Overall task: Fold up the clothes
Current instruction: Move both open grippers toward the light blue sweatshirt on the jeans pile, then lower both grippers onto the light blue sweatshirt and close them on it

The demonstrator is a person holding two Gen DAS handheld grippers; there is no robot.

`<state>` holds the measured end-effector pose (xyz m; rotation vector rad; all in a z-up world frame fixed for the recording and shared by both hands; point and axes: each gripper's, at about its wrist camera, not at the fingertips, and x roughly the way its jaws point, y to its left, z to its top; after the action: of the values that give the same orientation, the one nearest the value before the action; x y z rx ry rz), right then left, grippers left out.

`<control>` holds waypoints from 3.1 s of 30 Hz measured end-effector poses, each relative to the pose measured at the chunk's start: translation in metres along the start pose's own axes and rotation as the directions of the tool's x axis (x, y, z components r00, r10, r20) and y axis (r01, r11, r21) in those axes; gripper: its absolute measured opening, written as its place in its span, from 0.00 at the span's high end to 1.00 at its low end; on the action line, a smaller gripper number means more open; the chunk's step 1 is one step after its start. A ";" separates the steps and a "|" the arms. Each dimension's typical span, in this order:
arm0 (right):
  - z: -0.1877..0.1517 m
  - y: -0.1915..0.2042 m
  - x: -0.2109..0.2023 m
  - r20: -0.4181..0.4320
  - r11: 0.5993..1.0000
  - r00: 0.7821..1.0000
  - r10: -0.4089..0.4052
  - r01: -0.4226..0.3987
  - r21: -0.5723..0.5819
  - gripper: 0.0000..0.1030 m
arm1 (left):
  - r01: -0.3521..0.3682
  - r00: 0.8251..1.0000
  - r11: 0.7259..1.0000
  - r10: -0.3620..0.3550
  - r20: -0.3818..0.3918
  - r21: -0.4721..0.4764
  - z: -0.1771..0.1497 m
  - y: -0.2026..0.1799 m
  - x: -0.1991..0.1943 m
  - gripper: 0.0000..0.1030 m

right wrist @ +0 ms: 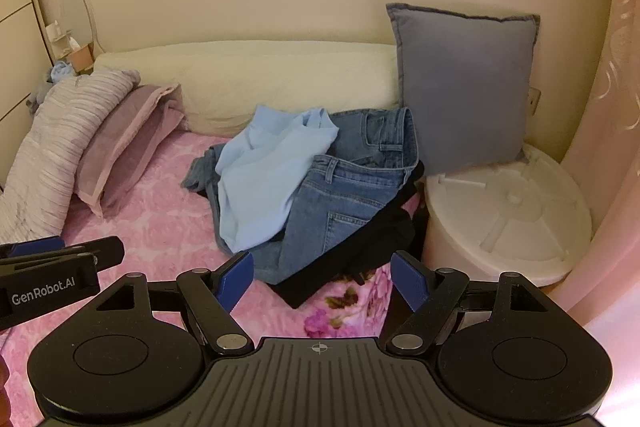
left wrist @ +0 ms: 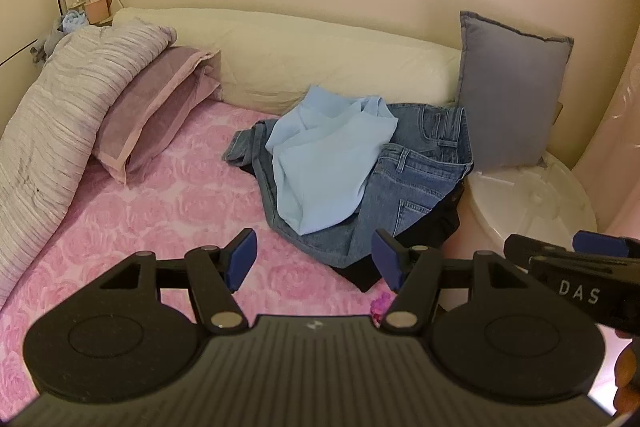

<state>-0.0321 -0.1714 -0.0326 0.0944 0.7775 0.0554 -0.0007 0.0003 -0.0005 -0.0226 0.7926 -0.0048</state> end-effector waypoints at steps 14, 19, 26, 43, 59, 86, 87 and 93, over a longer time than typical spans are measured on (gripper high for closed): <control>-0.007 -0.001 0.011 -0.001 1.000 1.000 0.015 -0.015 -0.028 0.24 | -0.005 1.000 1.000 0.005 0.011 -0.001 -0.032 0.023 0.007 0.42; -0.010 0.003 0.012 0.004 0.999 1.000 0.011 -0.011 -0.041 0.24 | 0.003 1.000 1.000 -0.003 0.005 -0.001 -0.035 0.032 0.005 0.42; -0.007 0.015 0.012 0.003 0.999 1.000 -0.001 0.001 -0.051 0.24 | 0.010 1.000 1.000 -0.010 -0.001 -0.002 -0.029 0.039 0.002 0.42; 0.001 0.029 0.012 -0.019 0.998 0.999 -0.036 0.035 -0.053 0.24 | 0.029 0.999 0.999 -0.028 -0.024 0.020 -0.015 0.043 0.007 0.42; 0.020 0.024 0.040 -0.096 0.998 0.994 -0.057 0.054 -0.035 0.23 | 0.052 0.996 0.998 -0.049 -0.077 0.033 0.001 0.041 0.038 0.42; 0.087 -0.024 0.236 -0.326 0.997 0.945 -0.038 0.013 -0.078 0.24 | 0.040 0.962 0.993 -0.068 -0.263 -0.111 0.055 0.043 0.227 0.43; 0.093 -0.026 0.243 -0.320 0.997 0.947 -0.038 0.012 -0.082 0.24 | 0.034 0.961 0.993 -0.063 -0.268 -0.111 0.060 0.041 0.238 0.43; 0.127 -0.035 0.292 -0.309 0.994 0.951 -0.017 -0.016 -0.104 0.24 | 0.014 0.951 0.992 -0.053 -0.304 -0.129 0.084 0.035 0.294 0.42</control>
<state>0.2652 -0.1898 -0.1499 -0.0160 1.0873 0.1127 0.2655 0.0331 -0.1519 -0.1576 1.1034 0.0095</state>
